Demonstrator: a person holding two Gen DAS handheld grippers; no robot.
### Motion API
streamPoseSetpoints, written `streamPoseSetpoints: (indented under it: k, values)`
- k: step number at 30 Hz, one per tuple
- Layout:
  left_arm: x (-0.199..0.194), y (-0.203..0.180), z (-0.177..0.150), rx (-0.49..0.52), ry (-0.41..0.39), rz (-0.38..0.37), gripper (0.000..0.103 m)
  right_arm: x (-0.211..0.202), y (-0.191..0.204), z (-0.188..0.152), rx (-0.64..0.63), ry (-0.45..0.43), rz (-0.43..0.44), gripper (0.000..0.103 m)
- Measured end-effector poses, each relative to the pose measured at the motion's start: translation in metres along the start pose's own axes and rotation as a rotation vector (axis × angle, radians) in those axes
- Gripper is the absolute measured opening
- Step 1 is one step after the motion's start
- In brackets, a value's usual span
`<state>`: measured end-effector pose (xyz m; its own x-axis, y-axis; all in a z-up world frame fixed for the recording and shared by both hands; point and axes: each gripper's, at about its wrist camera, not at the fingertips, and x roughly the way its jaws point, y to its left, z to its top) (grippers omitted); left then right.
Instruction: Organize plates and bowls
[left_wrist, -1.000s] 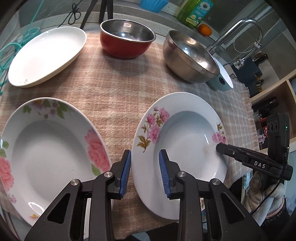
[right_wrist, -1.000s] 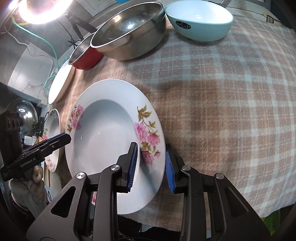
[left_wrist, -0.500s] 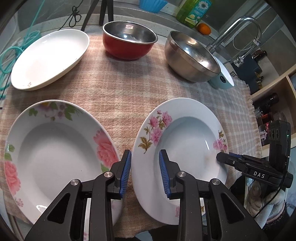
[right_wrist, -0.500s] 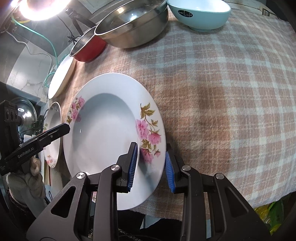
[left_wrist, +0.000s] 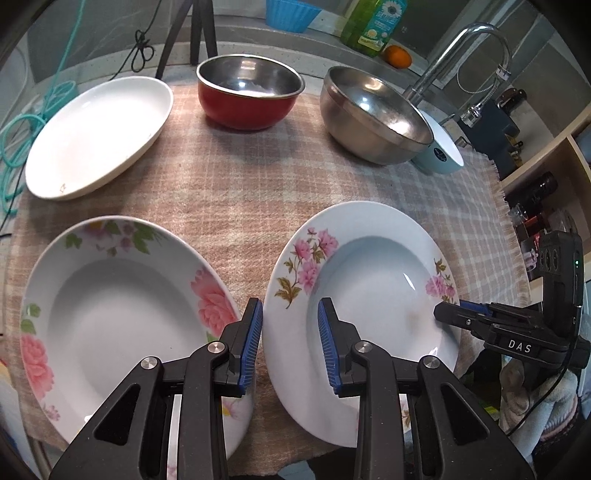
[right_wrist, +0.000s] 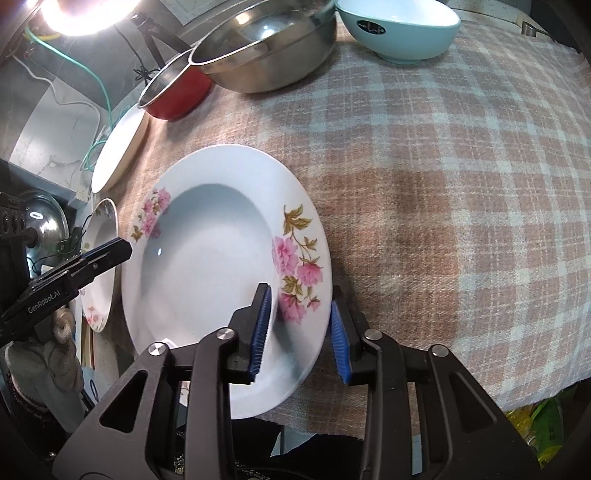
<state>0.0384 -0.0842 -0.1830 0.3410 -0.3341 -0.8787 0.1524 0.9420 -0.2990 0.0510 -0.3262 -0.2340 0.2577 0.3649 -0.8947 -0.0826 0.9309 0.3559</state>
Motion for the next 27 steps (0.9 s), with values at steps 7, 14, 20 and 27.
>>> streamPoseSetpoints:
  k: [7, 14, 20, 27]
  values:
    - [-0.033, 0.011, 0.011, -0.022, -0.102, 0.018, 0.038, -0.020, 0.004, 0.006, -0.012, -0.073, -0.036, 0.065]
    - [-0.072, 0.046, 0.015, -0.107, -0.195, 0.057, 0.038, -0.035, 0.013, 0.017, -0.012, -0.125, -0.023, 0.068]
    - [-0.089, 0.072, 0.006, -0.184, -0.231, 0.081, 0.046, -0.041, 0.039, 0.028, -0.072, -0.152, -0.014, 0.070]
    - [-0.101, 0.100, -0.013, -0.266, -0.242, 0.099, 0.046, -0.035, 0.078, 0.036, -0.160, -0.150, 0.014, 0.070]
